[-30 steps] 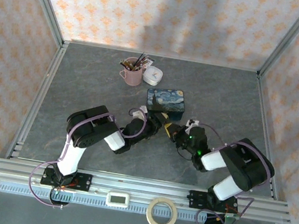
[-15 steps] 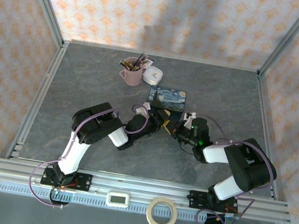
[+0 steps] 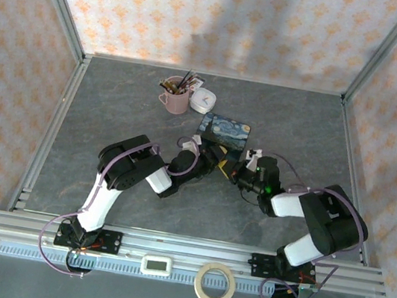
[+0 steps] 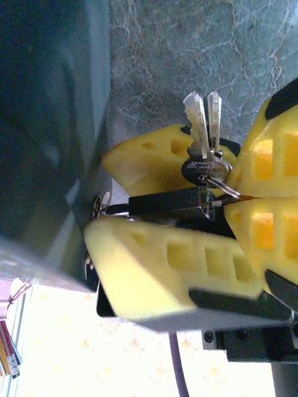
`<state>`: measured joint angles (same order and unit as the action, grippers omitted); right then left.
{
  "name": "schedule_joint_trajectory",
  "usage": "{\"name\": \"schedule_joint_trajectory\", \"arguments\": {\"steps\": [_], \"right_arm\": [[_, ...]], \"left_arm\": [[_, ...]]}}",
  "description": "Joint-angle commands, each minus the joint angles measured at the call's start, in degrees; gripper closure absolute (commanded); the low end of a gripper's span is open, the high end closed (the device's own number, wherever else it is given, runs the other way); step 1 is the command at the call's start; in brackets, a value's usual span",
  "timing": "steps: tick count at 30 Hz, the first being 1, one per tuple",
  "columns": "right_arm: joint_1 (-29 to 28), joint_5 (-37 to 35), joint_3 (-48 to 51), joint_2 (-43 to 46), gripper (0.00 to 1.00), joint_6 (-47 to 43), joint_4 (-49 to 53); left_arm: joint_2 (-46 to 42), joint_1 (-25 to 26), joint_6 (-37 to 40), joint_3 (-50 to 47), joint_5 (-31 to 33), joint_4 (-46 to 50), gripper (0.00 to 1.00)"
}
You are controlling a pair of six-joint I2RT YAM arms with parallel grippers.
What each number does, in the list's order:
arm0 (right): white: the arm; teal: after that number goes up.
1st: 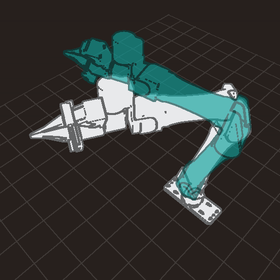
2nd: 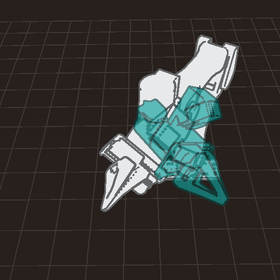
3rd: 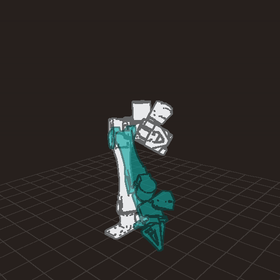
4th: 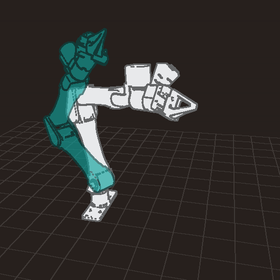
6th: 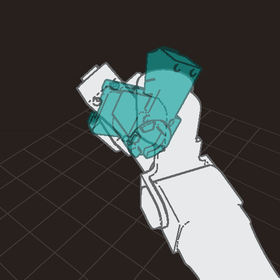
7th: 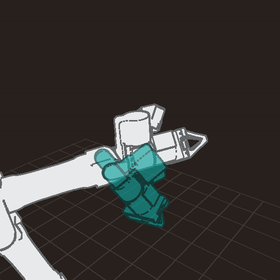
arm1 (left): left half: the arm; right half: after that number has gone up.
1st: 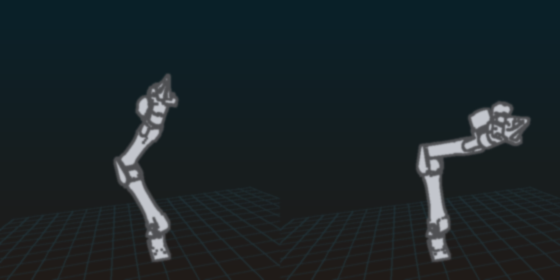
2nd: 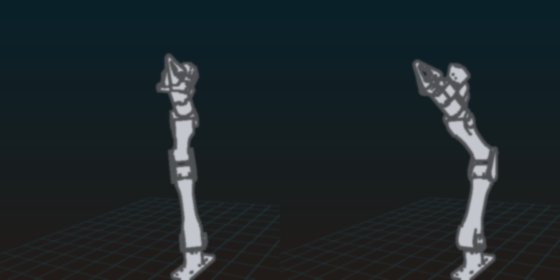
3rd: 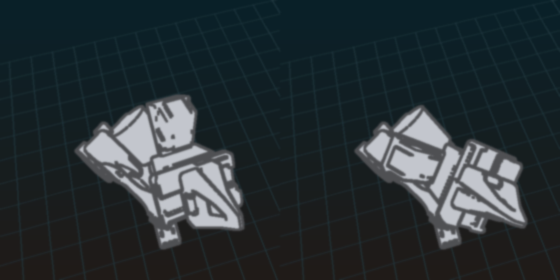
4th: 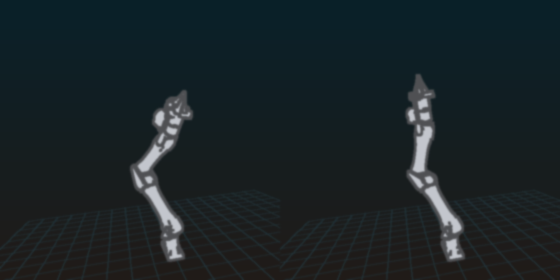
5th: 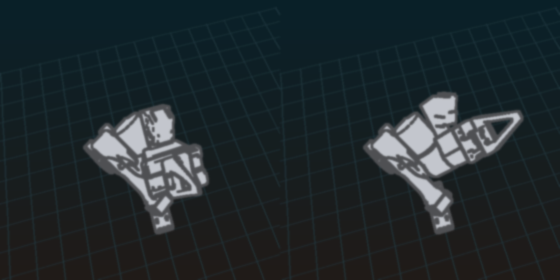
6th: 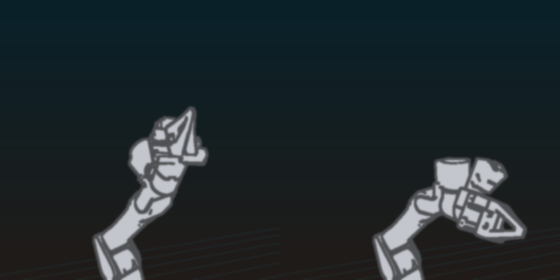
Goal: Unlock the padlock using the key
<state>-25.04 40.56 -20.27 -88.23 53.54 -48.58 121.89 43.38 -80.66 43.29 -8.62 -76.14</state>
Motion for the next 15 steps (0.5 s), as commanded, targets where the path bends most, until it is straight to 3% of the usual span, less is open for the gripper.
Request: {"name": "schedule_joint_trajectory", "arguments": {"steps": [1, 7, 12, 15], "right_arm": [[0.36, 0.70, 0.58, 1.89, 1.00, -1.74, -0.99], [0.47, 0.59, 0.57, 2.05, 1.00, -1.83, -0.99], [0.45, 0.78, 0.67, 1.94, 1.00, -1.85, -1.16], [0.46, 0.38, 0.74, 2.20, 1.00, -2.16, -0.79]], "left_arm": [[0.11, -0.66, 0.41, -0.68, 0.57, -1.38, 0.58], [0.59, -1.20, 0.11, -0.62, 0.71, -1.90, 0.60], [1.14, -1.29, 0.24, 0.13, 0.45, -2.35, 0.87], [1.36, -1.31, 0.16, 0.12, 0.30, -2.88, 0.94]]}}
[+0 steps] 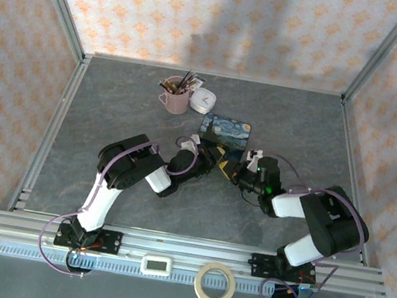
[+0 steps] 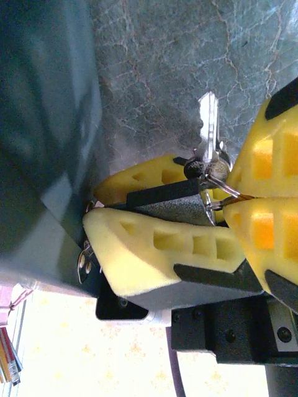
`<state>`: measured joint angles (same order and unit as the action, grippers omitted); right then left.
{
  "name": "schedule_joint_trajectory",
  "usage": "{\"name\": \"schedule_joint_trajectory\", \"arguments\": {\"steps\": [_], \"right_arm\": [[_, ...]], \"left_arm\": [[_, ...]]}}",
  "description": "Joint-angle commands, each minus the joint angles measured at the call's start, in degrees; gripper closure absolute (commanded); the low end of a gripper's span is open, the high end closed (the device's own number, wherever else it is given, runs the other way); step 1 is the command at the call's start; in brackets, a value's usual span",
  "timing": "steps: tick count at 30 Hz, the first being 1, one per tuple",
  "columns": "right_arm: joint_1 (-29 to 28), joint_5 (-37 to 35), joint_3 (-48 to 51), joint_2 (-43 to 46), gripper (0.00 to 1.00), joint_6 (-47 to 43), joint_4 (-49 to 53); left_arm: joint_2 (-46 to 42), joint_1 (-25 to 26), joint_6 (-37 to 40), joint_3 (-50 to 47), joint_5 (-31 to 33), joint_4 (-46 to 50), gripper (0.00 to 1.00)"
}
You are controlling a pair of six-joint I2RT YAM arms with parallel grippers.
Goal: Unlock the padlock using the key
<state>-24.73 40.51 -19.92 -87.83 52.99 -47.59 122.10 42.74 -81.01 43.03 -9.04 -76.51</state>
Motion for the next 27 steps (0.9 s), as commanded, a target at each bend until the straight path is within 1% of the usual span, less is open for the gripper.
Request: {"name": "schedule_joint_trajectory", "arguments": {"steps": [1, 5, 10, 12, 15, 19, 22, 27], "right_arm": [[0.20, 0.24, 0.38, 1.80, 1.00, -1.73, -1.59], [0.15, -1.03, 0.52, 1.14, 1.00, -1.92, -2.17], [0.62, -1.97, -0.58, -1.78, 1.00, -2.71, -4.18], [0.93, -2.45, -1.02, -3.51, 1.00, -2.72, -5.57], [1.25, -2.85, -1.78, -5.49, 1.00, -2.09, -7.05], [1.50, -5.02, -1.61, -5.75, 1.00, -0.58, -8.13], [1.47, -7.57, -1.47, -5.07, 1.00, 1.78, -8.04], [1.05, -11.48, 1.58, -3.98, 1.00, 8.84, -10.53]], "left_arm": [[1.13, -0.69, 0.50, 0.29, 0.68, -2.67, 0.95], [0.75, -0.64, 0.50, 0.18, 0.34, -2.86, 1.00], [0.29, -0.11, -0.19, -0.30, -0.23, -3.38, 1.00], [-0.04, 0.31, -0.63, -0.76, -0.15, -5.37, 1.00], [-0.93, 0.85, -0.98, -1.62, 0.07, -5.83, 1.00], [-1.51, 1.77, -1.49, -2.15, 0.20, -6.61, 1.00], [-1.32, 2.71, -2.17, -2.00, 0.42, -7.31, 1.00], [-1.25, 3.65, -2.70, -1.63, 1.89, -7.95, 1.00]]}}
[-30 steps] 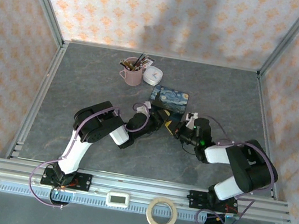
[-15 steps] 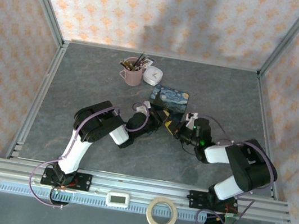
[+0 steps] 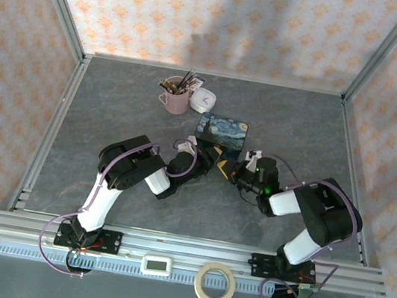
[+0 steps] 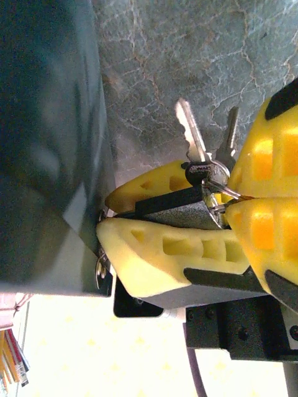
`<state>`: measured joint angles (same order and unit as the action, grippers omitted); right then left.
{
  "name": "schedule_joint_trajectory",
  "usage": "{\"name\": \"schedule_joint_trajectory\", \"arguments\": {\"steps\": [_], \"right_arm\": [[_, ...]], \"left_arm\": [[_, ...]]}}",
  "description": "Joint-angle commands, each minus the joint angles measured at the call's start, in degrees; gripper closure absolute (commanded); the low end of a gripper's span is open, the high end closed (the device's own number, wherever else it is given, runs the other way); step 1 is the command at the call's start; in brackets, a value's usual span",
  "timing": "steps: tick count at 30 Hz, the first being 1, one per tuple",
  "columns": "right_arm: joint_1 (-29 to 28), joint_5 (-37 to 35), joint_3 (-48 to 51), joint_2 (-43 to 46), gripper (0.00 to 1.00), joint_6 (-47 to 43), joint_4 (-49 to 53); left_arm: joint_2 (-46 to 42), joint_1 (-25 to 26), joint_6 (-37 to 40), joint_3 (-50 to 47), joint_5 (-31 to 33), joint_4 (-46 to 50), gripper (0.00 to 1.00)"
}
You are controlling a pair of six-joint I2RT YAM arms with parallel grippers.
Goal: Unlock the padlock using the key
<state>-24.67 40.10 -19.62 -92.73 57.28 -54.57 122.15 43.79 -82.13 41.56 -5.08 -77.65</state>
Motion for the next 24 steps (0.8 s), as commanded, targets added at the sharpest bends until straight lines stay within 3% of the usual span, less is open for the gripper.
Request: {"name": "schedule_joint_trajectory", "arguments": {"steps": [1, 7, 17, 24], "right_arm": [[0.74, -12.13, 2.24, 1.41, 1.00, 5.91, -4.07], [-0.90, -16.35, 3.90, 5.13, 0.97, 8.73, -4.96], [-2.88, -18.90, 2.24, 7.49, 0.82, 8.64, -1.49], [-4.70, -18.85, 2.01, 7.13, 0.90, 9.31, -2.09]], "left_arm": [[-1.32, 2.79, -1.63, -0.04, -1.57, -6.82, 1.00], [-1.58, 3.45, -1.71, 0.18, 0.37, -6.46, 1.00], [-0.81, 3.41, -2.79, 0.00, 0.91, -7.93, 1.00], [-0.52, 3.42, -3.00, 0.11, 1.21, -8.31, 1.00]]}}
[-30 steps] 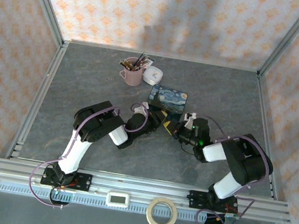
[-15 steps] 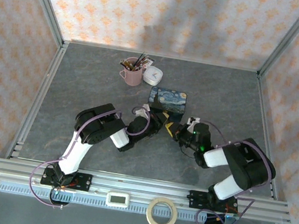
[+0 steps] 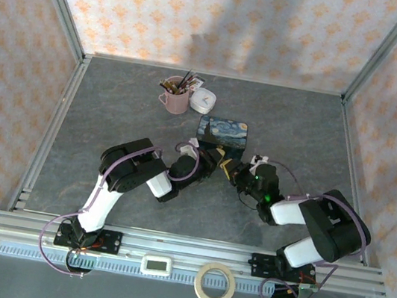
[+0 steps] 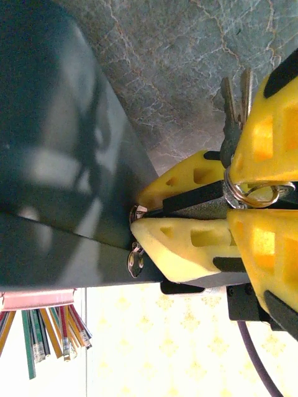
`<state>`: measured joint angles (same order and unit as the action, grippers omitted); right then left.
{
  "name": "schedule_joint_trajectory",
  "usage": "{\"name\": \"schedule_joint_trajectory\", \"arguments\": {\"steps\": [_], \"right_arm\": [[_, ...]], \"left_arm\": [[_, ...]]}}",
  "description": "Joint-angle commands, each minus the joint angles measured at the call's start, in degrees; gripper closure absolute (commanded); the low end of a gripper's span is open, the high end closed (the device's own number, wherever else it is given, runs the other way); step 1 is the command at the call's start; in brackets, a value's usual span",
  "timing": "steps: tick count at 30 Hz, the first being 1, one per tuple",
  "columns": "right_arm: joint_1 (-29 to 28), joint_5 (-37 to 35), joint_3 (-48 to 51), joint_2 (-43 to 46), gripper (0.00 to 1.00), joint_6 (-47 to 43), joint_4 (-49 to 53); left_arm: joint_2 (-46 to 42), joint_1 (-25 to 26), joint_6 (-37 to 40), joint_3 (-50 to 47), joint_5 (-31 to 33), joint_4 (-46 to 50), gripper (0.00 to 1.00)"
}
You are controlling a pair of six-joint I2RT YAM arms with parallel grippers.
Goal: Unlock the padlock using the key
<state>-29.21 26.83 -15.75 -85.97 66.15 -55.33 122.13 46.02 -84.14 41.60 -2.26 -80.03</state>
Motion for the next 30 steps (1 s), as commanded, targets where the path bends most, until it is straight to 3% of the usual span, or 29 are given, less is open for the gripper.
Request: {"name": "schedule_joint_trajectory", "arguments": {"steps": [1, 7, 11, 15, 18, 22, 25, 30], "right_arm": [[-0.49, -5.78, -1.87, 0.45, 0.91, 0.38, -1.27], [-0.85, -6.18, -2.45, 0.48, 0.92, 0.91, -0.17], [-0.47, -3.80, -4.76, -0.27, 1.00, 4.26, 0.55], [2.28, 2.80, -4.23, -1.41, 1.00, 18.54, -7.86], [4.58, 5.83, -1.69, -2.29, 1.00, 36.19, -19.94], [4.91, -1.74, 2.95, -6.96, 1.00, 60.31, -42.41], [4.74, -7.36, 1.39, -7.73, 1.00, 64.28, -47.82], [4.16, -7.76, 0.19, -8.45, 1.00, 63.22, -47.63]], "left_arm": [[-0.27, 1.25, -0.99, 0.25, -1.69, -6.00, 1.00], [0.82, 1.26, -0.72, 0.33, -2.26, -6.95, 1.00], [1.59, 1.24, 1.35, -0.37, -3.60, -10.34, 1.00], [5.53, 1.26, 5.26, -1.99, -5.42, -23.61, 1.00], [6.93, 1.22, 8.12, -1.74, -7.55, -25.38, 1.00], [6.15, 1.57, 12.37, -1.55, -8.27, -25.35, 1.00], [6.85, 1.62, 12.62, 0.02, -9.36, -25.40, 1.00], [6.67, 1.71, 12.75, -0.13, -7.16, -25.36, 1.00]]}}
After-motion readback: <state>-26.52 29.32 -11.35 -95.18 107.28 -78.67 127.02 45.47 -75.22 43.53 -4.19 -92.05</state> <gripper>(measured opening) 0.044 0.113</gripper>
